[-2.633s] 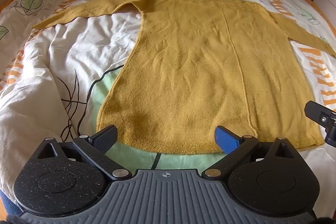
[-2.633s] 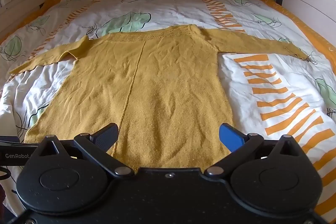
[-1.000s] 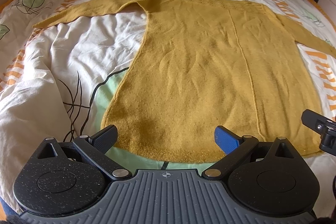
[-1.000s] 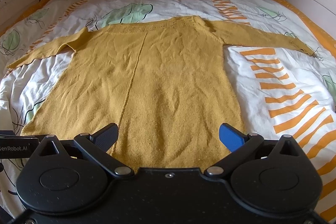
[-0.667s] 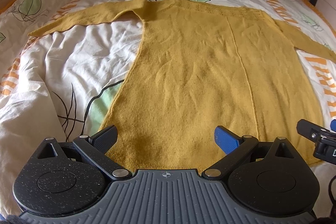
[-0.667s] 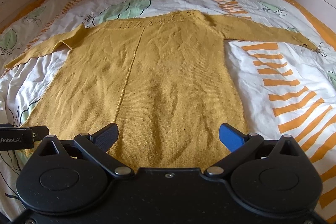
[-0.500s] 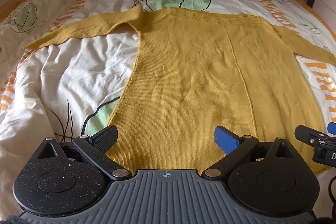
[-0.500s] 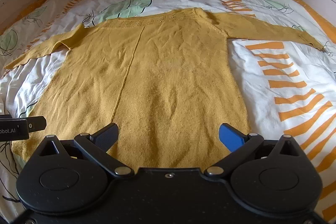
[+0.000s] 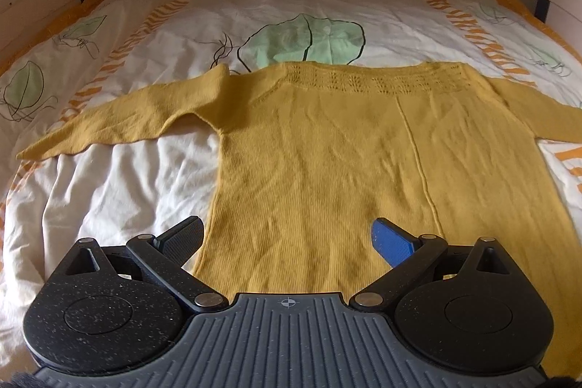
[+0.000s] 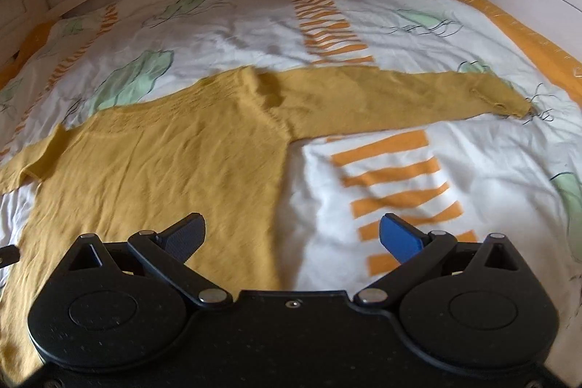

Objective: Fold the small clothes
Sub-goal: 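Move the right gripper to the sweater's sleeve cuff and close on it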

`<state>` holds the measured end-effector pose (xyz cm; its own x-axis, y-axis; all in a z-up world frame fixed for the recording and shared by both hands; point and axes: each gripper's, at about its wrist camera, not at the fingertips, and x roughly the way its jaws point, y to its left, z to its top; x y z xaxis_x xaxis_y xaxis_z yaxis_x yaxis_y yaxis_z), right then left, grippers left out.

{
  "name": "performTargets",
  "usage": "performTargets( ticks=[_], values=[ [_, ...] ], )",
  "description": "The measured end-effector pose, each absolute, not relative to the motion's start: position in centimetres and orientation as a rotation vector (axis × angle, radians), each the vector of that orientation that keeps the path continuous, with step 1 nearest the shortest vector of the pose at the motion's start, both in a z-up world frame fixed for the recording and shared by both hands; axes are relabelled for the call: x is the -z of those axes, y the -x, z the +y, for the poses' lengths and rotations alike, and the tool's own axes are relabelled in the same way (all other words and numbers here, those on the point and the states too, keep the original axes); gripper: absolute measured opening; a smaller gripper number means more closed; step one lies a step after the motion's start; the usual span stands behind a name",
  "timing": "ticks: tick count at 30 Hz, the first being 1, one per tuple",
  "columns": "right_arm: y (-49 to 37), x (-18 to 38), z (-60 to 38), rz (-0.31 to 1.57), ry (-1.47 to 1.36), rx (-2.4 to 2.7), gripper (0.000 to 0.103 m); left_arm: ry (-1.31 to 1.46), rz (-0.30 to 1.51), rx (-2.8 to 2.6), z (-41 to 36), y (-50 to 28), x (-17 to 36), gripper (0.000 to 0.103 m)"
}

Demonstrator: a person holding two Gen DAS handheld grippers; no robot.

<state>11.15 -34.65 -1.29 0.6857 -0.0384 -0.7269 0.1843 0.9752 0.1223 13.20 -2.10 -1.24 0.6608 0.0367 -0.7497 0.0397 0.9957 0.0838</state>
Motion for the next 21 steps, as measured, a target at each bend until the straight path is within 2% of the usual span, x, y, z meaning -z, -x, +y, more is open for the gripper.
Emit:
performTargets(
  ticks=[5,7,11,14,21],
  values=[
    [-15.0,0.7,-41.2,0.783,-0.152,0.273,0.1,-0.136,0.821,-0.023,-3.0,-16.3,2.2,0.1],
    [-16.5,0.7,-43.7,0.768,-0.1,0.334,0.086,-0.141,0.827,-0.026,-3.2,-17.3,3.0,0.1],
    [-19.4,1.5,-48.1,0.763,-0.024,0.434,0.081,-0.149,0.865,-0.026,-3.6,-18.6,5.1,0.1],
    [-21.1,2.6,-50.6,0.769,-0.022,0.438,0.072,-0.161,0.909,-0.025,-3.9,-19.0,6.9,0.1],
    [-24.3,5.2,-52.7,0.791,0.025,0.442,0.072,-0.11,0.873,-0.032,-3.4,-17.7,8.3,0.102]
  ],
)
